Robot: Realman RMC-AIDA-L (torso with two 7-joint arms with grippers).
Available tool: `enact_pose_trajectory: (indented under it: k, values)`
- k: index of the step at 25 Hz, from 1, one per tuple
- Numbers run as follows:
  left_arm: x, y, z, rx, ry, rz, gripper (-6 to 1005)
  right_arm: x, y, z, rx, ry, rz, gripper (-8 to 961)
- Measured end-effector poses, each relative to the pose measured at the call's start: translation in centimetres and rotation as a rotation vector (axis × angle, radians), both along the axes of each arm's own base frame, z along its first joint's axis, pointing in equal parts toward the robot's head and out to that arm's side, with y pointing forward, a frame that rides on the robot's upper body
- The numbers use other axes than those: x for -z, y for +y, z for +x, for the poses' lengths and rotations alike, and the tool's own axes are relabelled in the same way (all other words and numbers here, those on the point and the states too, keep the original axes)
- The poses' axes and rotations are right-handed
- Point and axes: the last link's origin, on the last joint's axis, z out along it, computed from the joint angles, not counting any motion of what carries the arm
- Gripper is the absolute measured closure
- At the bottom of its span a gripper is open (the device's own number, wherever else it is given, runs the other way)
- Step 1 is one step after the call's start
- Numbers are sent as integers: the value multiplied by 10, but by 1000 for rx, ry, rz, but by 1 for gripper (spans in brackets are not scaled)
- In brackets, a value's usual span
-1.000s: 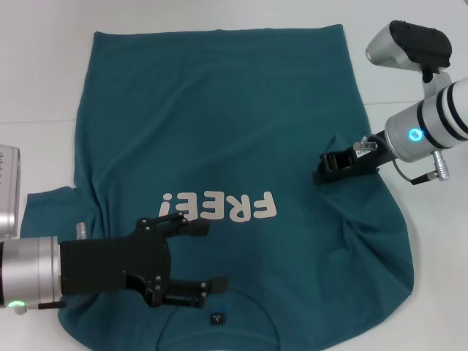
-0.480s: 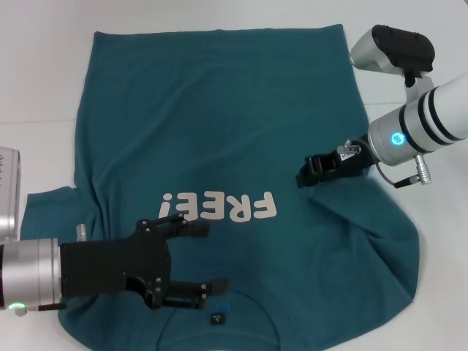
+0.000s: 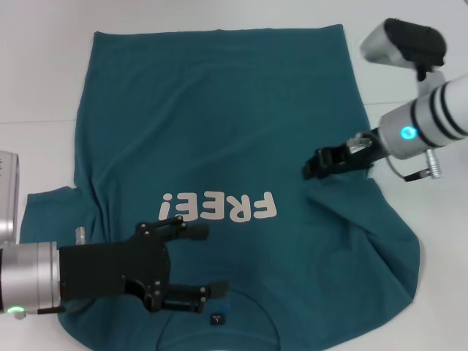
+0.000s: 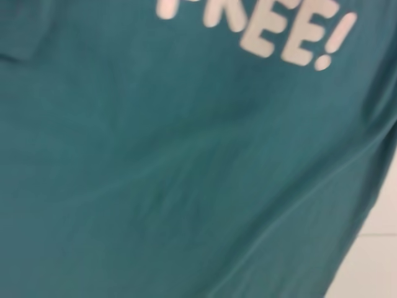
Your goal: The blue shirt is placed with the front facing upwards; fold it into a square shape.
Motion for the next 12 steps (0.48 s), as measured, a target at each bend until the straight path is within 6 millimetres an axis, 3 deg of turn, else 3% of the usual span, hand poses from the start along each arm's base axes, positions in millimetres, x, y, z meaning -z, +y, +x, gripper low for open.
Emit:
enact_pose_trajectory:
  k: [10, 12]
  values:
    - [0, 0, 0, -6, -1, -3, 63, -32, -10, 41, 100, -26, 24, 564]
    - [0, 0, 0, -5, -2, -3, 63, -37, -13, 46, 112, -27, 13, 481]
